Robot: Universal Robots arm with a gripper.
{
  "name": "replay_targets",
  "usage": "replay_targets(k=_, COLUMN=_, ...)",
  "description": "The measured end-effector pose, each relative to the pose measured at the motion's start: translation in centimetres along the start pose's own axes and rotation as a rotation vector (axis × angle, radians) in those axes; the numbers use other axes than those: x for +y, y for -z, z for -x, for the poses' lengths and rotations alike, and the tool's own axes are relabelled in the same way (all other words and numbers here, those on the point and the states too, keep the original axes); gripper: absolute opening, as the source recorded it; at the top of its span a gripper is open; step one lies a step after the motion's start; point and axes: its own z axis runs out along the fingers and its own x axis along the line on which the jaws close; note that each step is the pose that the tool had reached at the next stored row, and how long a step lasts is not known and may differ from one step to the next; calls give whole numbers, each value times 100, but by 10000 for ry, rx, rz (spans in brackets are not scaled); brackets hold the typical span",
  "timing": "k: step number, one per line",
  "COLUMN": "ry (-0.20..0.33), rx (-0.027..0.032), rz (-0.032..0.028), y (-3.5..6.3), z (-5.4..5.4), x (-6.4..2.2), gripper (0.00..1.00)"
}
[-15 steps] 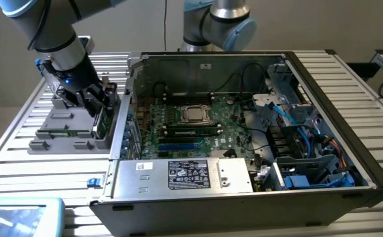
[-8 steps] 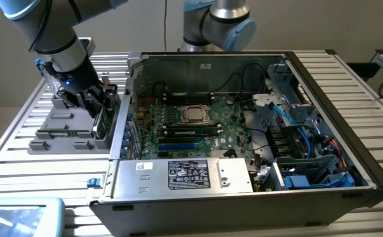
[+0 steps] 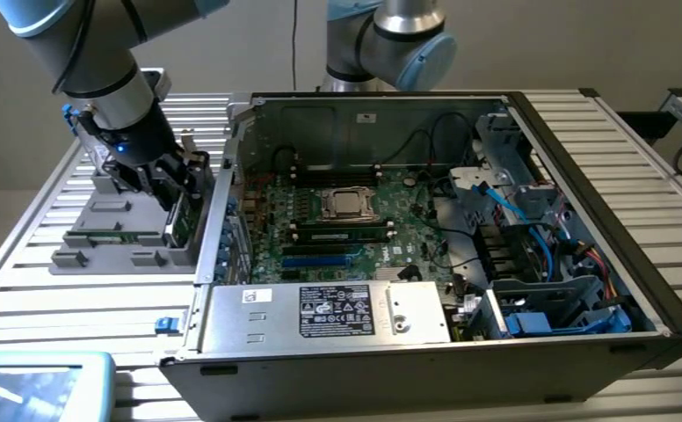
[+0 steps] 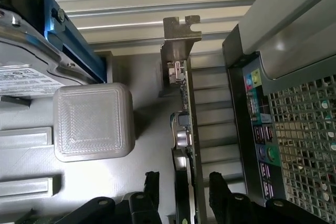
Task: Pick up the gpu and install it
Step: 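Pick up the gpu and move the gpu toward the slot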
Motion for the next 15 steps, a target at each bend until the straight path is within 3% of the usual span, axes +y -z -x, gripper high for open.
replay_targets(k=4, ry=251, rx=34, rz=20, y=-1, z=0, x=0, gripper=52)
replay_targets(k=11, ry=278, rx=38, rz=22, y=-8, z=0, x=-1, gripper=52)
replay_targets(k=13, ry=286, rx=38, rz=23, y=-10, z=0, x=-1, gripper=49)
replay_targets(k=15, ry=302, rx=24, rz=25, y=-13, z=0, x=-2, gripper=37)
